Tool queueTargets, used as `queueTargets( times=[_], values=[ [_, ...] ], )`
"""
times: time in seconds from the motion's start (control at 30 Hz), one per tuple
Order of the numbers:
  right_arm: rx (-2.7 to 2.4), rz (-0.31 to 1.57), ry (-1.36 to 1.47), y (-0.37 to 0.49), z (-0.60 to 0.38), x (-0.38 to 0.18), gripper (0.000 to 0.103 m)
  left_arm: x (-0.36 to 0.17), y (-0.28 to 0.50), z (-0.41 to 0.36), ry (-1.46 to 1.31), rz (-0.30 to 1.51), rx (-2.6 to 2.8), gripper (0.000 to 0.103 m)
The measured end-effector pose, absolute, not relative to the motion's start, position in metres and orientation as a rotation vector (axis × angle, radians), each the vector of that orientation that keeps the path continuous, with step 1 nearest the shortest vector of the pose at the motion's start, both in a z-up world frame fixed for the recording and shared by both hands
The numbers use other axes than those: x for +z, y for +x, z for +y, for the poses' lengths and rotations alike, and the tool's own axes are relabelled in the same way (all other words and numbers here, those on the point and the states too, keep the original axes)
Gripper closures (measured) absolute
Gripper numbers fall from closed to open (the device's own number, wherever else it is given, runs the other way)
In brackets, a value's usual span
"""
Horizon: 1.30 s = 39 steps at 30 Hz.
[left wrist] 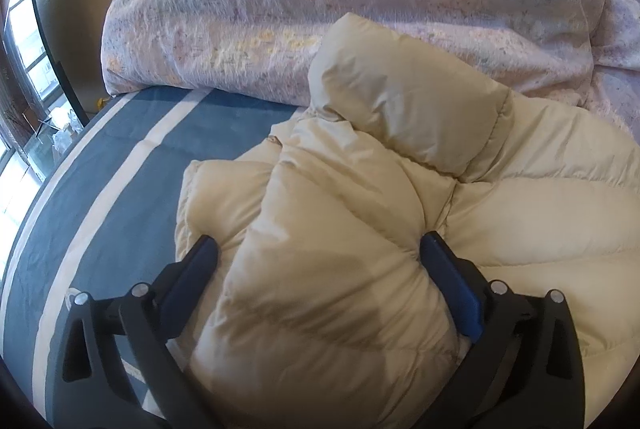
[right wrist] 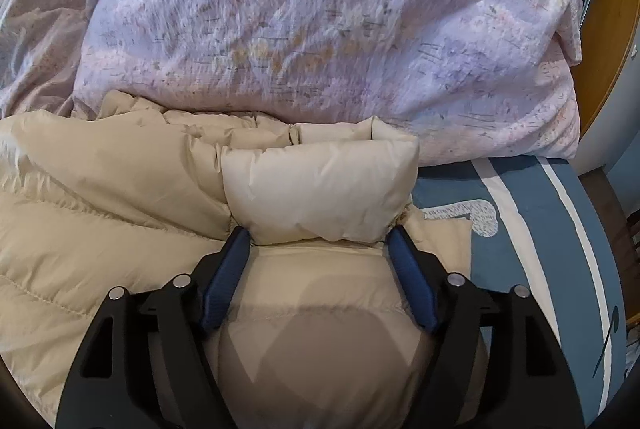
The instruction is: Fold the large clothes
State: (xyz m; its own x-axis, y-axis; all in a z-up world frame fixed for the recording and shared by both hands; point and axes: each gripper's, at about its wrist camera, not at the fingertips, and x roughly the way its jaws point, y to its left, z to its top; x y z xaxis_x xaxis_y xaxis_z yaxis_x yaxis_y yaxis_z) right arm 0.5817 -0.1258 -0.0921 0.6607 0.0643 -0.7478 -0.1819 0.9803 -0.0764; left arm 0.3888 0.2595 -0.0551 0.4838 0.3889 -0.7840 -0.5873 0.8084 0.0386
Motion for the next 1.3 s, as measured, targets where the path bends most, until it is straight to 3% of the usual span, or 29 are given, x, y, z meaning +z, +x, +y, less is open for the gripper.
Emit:
queueTargets(
  times=[0.73, 1.03, 1.3],
  values=[
    [0.103, 0.832, -0.102, 0.592, -0.138, -0.089, 0.021, -0.058, 0.387, 0.266, -0.262, 0.897, 0.611, 0.002],
    [0.163, 0.812, 0.104, 0.541, -0.211, -0.059, 0.009, -0.018, 0.309, 0.270, -0.355, 0.839, 0.558, 0.002],
    [0.314, 0.993, 0.237, 0.529, -0.241, -0.095, 0.009, -0.031, 0.261, 0.293, -0.531, 0.877, 0.555, 0.003]
  ],
)
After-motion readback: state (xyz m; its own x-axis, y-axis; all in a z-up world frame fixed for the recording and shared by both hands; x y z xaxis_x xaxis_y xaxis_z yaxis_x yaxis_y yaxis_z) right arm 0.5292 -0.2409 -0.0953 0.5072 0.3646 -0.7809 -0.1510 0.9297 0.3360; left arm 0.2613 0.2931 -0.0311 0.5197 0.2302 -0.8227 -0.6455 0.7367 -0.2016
